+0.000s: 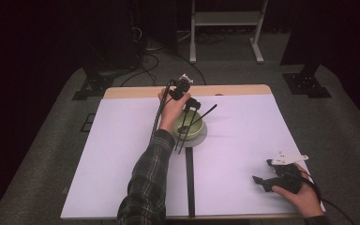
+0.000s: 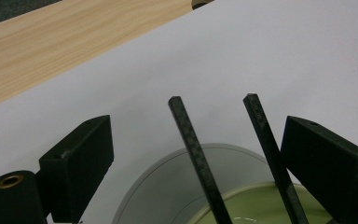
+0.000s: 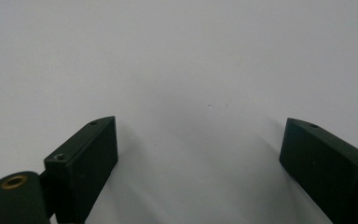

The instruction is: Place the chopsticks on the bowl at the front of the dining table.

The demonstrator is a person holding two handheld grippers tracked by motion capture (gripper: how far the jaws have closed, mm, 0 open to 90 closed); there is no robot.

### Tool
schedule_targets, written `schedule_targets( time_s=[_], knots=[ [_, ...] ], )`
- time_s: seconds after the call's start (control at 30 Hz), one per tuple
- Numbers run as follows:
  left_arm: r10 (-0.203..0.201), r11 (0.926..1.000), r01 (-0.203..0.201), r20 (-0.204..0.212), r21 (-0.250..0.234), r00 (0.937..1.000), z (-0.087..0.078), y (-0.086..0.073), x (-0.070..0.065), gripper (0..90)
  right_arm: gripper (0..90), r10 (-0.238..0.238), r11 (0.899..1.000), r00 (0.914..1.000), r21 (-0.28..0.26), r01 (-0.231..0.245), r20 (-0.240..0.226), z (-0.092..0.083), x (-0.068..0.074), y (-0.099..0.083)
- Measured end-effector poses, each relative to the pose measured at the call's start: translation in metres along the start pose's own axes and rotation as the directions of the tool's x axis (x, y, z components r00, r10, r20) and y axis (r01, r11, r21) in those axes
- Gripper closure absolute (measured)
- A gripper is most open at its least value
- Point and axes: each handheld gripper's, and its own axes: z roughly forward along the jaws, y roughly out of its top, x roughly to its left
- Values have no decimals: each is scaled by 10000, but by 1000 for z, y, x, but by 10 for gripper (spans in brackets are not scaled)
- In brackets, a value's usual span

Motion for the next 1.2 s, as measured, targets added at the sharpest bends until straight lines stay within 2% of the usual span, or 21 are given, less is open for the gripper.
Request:
schedule_targets(
  time_s=[0.73, 1.2],
  knots=[
    [-475, 9988, 473, -229, -96, 9986, -13, -9, 26, 89, 100, 15, 10000, 10000, 2, -15, -10, 0, 0, 0],
    [-947, 9952, 938, -307, -292, 9950, -21, -22, 44, 88, 100, 1, 10000, 10000, 1, -1, -2, 0, 0, 0]
  ],
)
